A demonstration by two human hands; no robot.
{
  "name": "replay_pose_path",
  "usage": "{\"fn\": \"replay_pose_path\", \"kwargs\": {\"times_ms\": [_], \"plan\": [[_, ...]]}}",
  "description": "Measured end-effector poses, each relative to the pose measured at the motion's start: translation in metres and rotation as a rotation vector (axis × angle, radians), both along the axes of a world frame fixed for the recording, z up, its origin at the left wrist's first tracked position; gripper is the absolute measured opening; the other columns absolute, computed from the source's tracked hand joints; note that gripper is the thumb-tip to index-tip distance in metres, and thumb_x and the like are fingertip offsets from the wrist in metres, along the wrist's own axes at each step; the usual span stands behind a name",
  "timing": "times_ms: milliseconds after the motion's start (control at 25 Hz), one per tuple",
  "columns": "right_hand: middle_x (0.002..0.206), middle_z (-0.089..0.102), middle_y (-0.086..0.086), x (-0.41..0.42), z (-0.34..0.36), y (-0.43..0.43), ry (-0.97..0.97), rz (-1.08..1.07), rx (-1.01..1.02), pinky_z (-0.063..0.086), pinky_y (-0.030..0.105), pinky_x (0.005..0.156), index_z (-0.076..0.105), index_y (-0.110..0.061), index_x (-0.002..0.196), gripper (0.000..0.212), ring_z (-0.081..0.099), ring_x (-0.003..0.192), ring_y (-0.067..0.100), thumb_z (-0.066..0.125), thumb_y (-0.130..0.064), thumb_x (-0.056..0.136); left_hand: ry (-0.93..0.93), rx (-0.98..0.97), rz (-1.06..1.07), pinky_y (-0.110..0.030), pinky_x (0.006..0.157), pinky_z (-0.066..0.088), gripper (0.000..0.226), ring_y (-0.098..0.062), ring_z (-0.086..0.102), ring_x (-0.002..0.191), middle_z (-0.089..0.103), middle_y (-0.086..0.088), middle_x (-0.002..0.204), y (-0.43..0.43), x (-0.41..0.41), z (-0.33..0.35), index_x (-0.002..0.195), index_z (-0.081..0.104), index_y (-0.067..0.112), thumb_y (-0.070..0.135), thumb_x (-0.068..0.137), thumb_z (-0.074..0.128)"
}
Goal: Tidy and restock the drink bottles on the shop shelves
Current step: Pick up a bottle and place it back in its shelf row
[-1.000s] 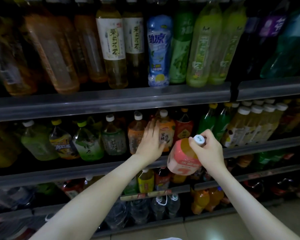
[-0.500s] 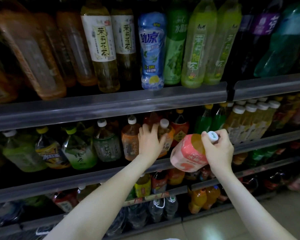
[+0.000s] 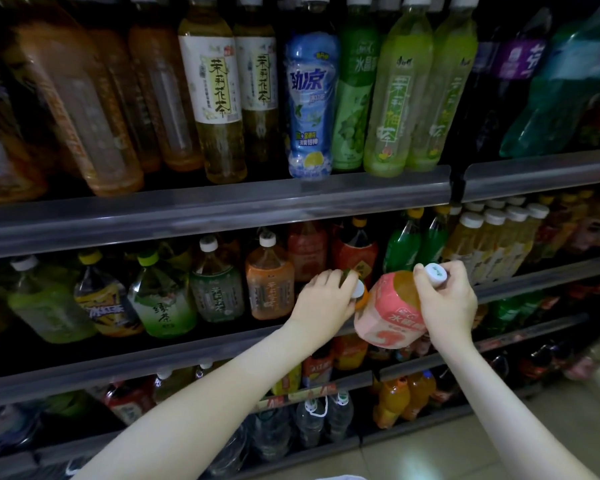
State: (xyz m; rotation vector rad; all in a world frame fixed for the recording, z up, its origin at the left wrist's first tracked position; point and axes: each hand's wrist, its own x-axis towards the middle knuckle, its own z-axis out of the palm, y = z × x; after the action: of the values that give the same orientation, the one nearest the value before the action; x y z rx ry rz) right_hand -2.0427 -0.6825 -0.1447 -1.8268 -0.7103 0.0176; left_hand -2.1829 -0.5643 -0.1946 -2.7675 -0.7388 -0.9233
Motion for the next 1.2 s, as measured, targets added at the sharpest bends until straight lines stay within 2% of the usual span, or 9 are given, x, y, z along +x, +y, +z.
{"fn": "replay_pose_path", "kwargs": {"times_ms": [80, 160, 280, 400, 520, 680, 800, 960, 1200], "plan": [[0.074, 0.053, -0.006, -0.002, 0.001, -0.002, -0.005, 0.004, 0.003, 0.037, 0.033, 0.063, 0.048, -0.011, 0.089, 0.024, 0.052, 0.070, 0.018, 0.060, -0.033, 0.091, 0.087, 0.011, -0.023, -0.041, 0.078, 0.056, 0.037, -0.027, 0.066, 0.095, 0.067, -0.012, 0.103, 0.007, -0.003, -0.002, 0.112, 0.054, 0.012, 0.035, 0.083, 0.059], [0.074, 0.053, -0.007, -0.002, 0.002, -0.002, -0.016, 0.007, 0.003, 0.037, 0.032, 0.066, 0.049, -0.012, 0.089, 0.024, 0.052, 0.071, 0.017, 0.060, -0.033, 0.091, 0.156, -0.125, -0.062, -0.053, 0.102, 0.041, 0.040, -0.029, 0.053, 0.122, 0.057, -0.014, 0.130, 0.010, -0.004, -0.001, 0.126, 0.046, 0.011, 0.034, 0.093, 0.043], [0.076, 0.053, -0.007, -0.001, 0.004, -0.001, -0.013, 0.026, 0.015, 0.036, 0.031, 0.066, 0.049, -0.012, 0.090, 0.023, 0.051, 0.071, 0.014, 0.060, -0.032, 0.091, 0.049, -0.512, -0.107, -0.047, 0.115, 0.022, 0.044, -0.028, 0.032, 0.138, 0.038, -0.013, 0.147, 0.003, -0.005, 0.008, 0.140, 0.037, 0.008, 0.006, 0.097, 0.042], [0.077, 0.053, -0.007, 0.002, 0.005, 0.003, 0.009, 0.035, 0.030, 0.035, 0.031, 0.065, 0.049, -0.012, 0.091, 0.021, 0.052, 0.073, 0.015, 0.058, -0.032, 0.093, -0.261, -0.749, -0.045, -0.027, 0.099, 0.042, 0.048, -0.019, 0.055, 0.116, 0.044, -0.010, 0.140, 0.000, -0.013, 0.033, 0.139, 0.039, 0.008, -0.005, 0.093, 0.039], [0.077, 0.053, -0.009, 0.002, 0.008, 0.011, -0.004, 0.038, 0.038, 0.036, 0.031, 0.067, 0.049, -0.014, 0.093, 0.020, 0.052, 0.074, 0.015, 0.057, -0.032, 0.093, -0.466, -0.749, -0.004, -0.001, 0.086, 0.033, 0.046, -0.007, 0.051, 0.106, 0.048, 0.003, 0.124, -0.007, -0.030, 0.059, 0.135, 0.044, 0.007, -0.009, 0.091, 0.040], [0.077, 0.051, -0.011, 0.001, 0.011, 0.026, -0.052, 0.105, 0.064, 0.034, 0.030, 0.065, 0.049, -0.013, 0.093, 0.020, 0.050, 0.069, 0.009, 0.057, -0.031, 0.093, -0.660, -0.718, 0.072, -0.021, 0.082, 0.045, 0.033, -0.009, 0.057, 0.096, 0.062, 0.004, 0.107, -0.013, -0.072, 0.077, 0.120, 0.051, 0.021, 0.001, 0.093, 0.048], [0.077, 0.051, -0.010, -0.005, 0.009, 0.044, -0.093, 0.208, 0.078, 0.037, 0.031, 0.062, 0.049, -0.014, 0.093, 0.020, 0.050, 0.068, 0.008, 0.057, -0.032, 0.093, -0.647, -0.709, 0.108, -0.017, 0.072, 0.044, 0.031, 0.002, 0.057, 0.083, 0.062, 0.011, 0.095, -0.015, -0.104, 0.081, 0.115, 0.050, 0.028, 0.005, 0.095, 0.049], [0.085, 0.056, -0.003, -0.018, -0.001, 0.078, -0.141, 0.348, 0.043, 0.039, 0.031, 0.065, 0.050, -0.012, 0.100, 0.021, 0.054, 0.076, 0.017, 0.055, -0.032, 0.094, -0.553, -0.663, 0.182, -0.007, 0.071, 0.041, 0.034, 0.004, 0.055, 0.092, 0.064, 0.008, 0.100, -0.022, -0.138, 0.074, 0.114, 0.051, 0.028, 0.001, 0.093, 0.049], [0.100, 0.064, 0.015, -0.035, -0.028, 0.133, -0.162, 0.433, -0.145, 0.043, 0.034, 0.072, 0.051, -0.006, 0.109, 0.031, 0.061, 0.093, 0.037, 0.054, -0.033, 0.095, -0.500, -0.578, 0.315, -0.003, 0.069, 0.037, 0.036, 0.006, 0.056, 0.078, 0.061, 0.010, 0.090, -0.045, -0.166, 0.064, 0.120, 0.055, 0.014, -0.005, 0.091, 0.051]]}}
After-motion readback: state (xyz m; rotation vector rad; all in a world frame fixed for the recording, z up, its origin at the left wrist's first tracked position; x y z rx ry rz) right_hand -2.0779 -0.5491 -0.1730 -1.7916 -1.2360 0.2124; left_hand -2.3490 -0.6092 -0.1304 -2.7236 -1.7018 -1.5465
